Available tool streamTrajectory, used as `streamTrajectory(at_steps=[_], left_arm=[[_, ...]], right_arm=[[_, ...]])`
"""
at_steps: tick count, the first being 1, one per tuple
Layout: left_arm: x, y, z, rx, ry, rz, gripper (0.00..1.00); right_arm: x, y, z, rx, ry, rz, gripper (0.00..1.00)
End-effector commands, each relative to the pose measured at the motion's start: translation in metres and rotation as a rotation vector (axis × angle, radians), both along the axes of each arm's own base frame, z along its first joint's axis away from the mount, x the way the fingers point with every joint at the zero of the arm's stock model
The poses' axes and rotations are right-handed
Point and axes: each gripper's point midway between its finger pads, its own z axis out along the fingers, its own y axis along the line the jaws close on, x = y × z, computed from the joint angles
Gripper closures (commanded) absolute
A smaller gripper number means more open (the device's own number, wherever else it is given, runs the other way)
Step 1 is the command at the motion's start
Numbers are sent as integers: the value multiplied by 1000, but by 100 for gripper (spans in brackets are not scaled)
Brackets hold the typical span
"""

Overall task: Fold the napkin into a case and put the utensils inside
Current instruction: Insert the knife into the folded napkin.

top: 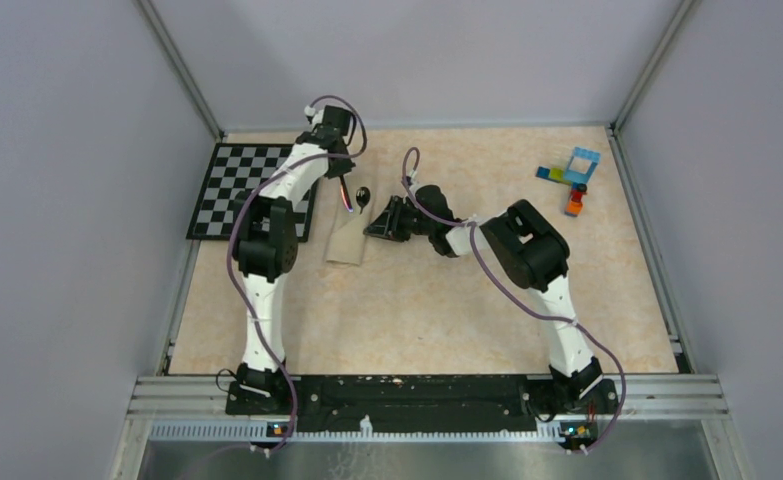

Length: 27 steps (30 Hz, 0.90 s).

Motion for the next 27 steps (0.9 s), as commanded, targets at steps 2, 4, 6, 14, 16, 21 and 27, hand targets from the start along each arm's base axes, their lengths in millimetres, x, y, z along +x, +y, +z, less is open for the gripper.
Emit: streamTrajectory(at_steps=[2,4,6,14,16,21,27], left_arm=[[8,-13,60,-15,-154,-92,100],[5,-15,58,5,-141,-114,100],[3,-19,54,17,-133,-150,100],[-9,-29,39,44,-90,-248,100],[-10,-31,39,54,-91,-276,100],[-15,-37,35,79,-68,-344,100],[-27,-38,32,89,-27,-399,100]], right_arm=[[2,8,13,28,-55,23,64],[3,8,12,29,-49,19,60],[5,7,11,38,-39,15,59],[21,6,3,85,-8,-13,59],[23,8,1,87,-4,-15,59],[27,8,0,88,-8,-29,60],[28,8,-1,91,-7,-33,64]])
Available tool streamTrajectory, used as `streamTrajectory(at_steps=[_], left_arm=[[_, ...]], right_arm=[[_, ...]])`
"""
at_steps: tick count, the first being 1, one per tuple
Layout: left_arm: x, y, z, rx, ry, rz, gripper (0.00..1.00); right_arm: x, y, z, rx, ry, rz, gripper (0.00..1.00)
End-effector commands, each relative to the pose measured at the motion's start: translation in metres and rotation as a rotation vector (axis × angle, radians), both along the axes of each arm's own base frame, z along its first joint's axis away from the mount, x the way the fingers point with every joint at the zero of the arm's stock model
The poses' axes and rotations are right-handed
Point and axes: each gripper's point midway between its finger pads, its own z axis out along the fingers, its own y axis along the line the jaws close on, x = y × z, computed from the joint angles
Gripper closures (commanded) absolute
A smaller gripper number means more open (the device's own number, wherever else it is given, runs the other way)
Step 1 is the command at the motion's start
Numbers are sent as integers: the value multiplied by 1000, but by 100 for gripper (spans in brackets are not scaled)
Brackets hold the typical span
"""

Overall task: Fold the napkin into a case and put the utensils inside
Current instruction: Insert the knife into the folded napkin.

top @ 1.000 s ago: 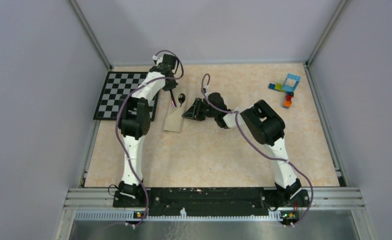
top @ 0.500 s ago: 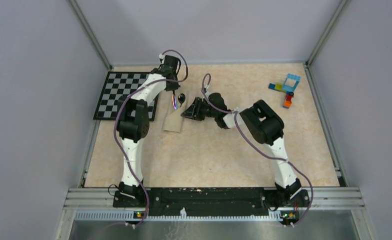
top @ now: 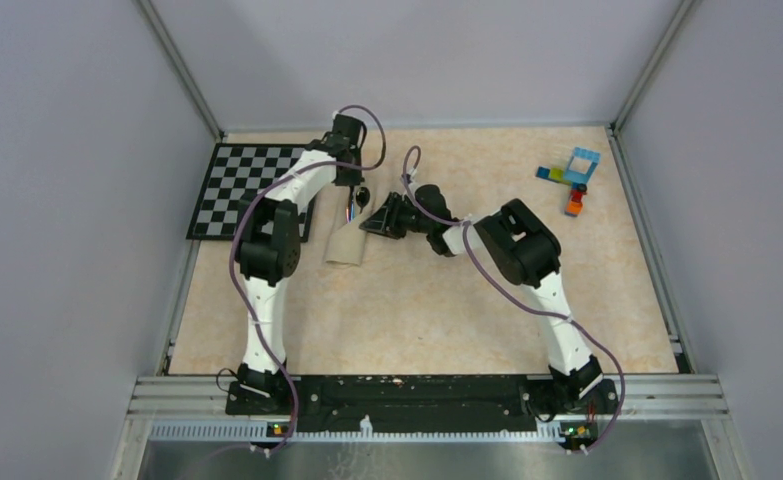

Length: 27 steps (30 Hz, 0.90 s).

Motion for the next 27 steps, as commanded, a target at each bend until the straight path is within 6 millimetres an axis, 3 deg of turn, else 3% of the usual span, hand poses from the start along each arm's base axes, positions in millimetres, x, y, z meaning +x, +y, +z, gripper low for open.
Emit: streamTrajectory(at_steps=[1,14,27], left_arm=[[-7,-6,37,-11,-49,-76,100],[-50,-5,14,4,86,-75,100],[-80,1,4,11,179,-34,100]], right_arm=[[12,0,-1,7,-23,-24,64],[13,0,-2,1,-21,-28,67],[13,0,-2,-1,-22,-27,69]])
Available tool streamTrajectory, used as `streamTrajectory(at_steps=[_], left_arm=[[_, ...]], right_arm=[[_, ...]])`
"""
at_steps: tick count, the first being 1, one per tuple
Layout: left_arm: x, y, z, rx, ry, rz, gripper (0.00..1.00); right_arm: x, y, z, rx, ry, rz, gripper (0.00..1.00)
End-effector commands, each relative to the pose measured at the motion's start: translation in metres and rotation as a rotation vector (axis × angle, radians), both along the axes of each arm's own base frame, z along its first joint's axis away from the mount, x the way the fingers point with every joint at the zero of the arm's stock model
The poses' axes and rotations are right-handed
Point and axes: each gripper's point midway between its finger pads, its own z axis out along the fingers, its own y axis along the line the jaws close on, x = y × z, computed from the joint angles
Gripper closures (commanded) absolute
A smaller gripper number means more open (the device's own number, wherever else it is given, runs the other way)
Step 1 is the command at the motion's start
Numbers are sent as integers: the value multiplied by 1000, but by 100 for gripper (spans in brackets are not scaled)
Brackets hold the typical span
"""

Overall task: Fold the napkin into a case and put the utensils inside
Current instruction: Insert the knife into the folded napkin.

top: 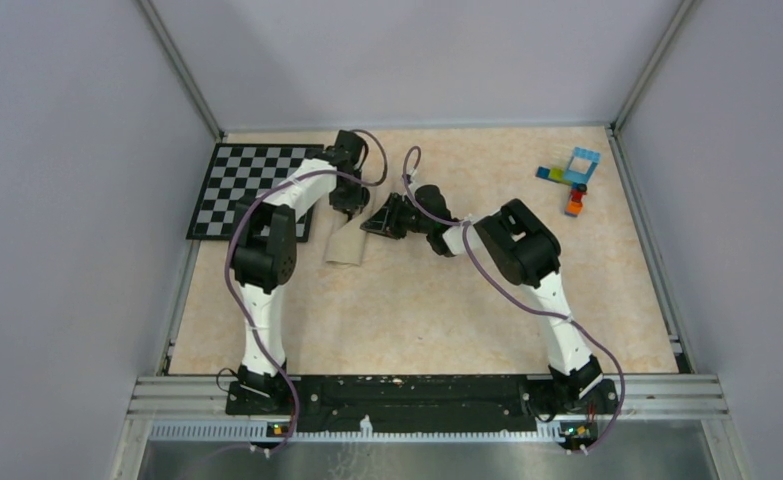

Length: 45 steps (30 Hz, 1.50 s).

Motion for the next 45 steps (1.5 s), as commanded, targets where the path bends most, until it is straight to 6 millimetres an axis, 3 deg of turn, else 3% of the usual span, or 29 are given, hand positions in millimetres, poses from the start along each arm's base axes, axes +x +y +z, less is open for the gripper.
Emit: streamTrajectory(at_steps=[1,19,23,30,38,42,45], left_arm=[[-14,2,28,-17,-21,24,100],[-31,8,23,1,28,39,100],[-33,7,20,-2,50,41,93],[-36,9,21,9,57,37,92],[-35,13,29,20,49,46,68],[-32,12,46,12,12,48,59],[-28,14,63,6,-28,46,54]], right_arm=[[11,1,0,3,-28,-18,69],[10,3,0,-7,-33,-10,70],[10,4,0,-9,-35,-7,70],[9,4,-1,-11,-31,-4,69],[10,4,-1,-10,-33,-2,70],[9,3,2,-12,-46,3,69],[8,2,9,-20,-69,7,62]])
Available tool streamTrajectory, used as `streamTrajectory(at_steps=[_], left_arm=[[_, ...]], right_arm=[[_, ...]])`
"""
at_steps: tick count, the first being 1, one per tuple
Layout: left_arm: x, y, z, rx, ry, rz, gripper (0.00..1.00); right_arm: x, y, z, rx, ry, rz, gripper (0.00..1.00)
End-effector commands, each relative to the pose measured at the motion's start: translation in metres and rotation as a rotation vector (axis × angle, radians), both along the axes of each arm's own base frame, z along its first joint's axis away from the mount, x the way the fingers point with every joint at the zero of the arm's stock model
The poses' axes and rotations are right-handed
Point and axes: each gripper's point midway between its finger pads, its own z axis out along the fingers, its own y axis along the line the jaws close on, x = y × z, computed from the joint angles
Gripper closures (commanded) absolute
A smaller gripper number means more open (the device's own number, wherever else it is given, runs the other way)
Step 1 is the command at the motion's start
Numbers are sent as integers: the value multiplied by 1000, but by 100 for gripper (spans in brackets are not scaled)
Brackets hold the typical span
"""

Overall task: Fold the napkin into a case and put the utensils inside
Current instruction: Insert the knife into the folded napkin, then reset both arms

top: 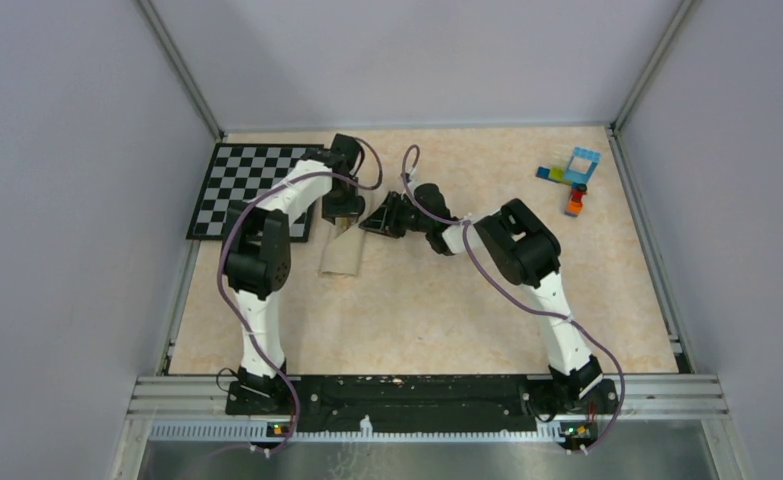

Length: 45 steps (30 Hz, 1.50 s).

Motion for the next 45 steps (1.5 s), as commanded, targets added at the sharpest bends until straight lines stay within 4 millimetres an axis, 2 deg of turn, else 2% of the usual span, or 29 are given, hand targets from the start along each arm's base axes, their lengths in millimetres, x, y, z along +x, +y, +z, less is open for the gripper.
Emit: streamTrajectory(at_steps=[1,5,8,10,11,15,19,25,26,27,30,33,36,38,42,45], left_arm=[[15,-1,68,-30,-159,5,53],[6,-3,111,-96,-256,-23,44],[-9,-11,160,-206,-414,-79,32],[-27,-23,194,-319,-511,-136,28],[-38,-28,213,-377,-567,-166,27],[-93,-48,293,-606,-771,-321,22],[-160,-53,368,-808,-983,-455,21],[-250,-37,446,-945,-1220,-565,15],[-258,-32,456,-944,-1257,-560,11],[-264,-26,463,-937,-1285,-543,3],[-271,-15,475,-895,-1325,-510,2],[-278,-13,482,-878,-1335,-528,2],[-282,-10,486,-874,-1352,-527,2],[-287,-8,489,-875,-1367,-530,2],[-295,-5,497,-882,-1399,-534,2],[-295,-8,498,-887,-1388,-546,1]], right_arm=[[5,0,12,-13,-73,8,61],[-2,-17,35,-68,-117,9,51],[-18,-43,61,-126,-122,-3,45],[-37,-66,73,-203,-122,-8,41],[-48,-78,93,-228,-153,-12,40],[-99,-137,125,-405,-223,-19,35],[-141,-194,198,-485,-348,-87,31],[-201,-276,318,-532,-503,-272,27],[-212,-287,340,-513,-538,-302,27],[-222,-297,362,-490,-577,-334,26],[-254,-326,424,-406,-684,-425,24],[-279,-349,463,-338,-755,-500,23],[-293,-364,481,-295,-795,-549,23],[-298,-368,486,-273,-812,-567,23],[-303,-372,490,-255,-836,-578,22],[-299,-377,486,-292,-814,-603,22]])
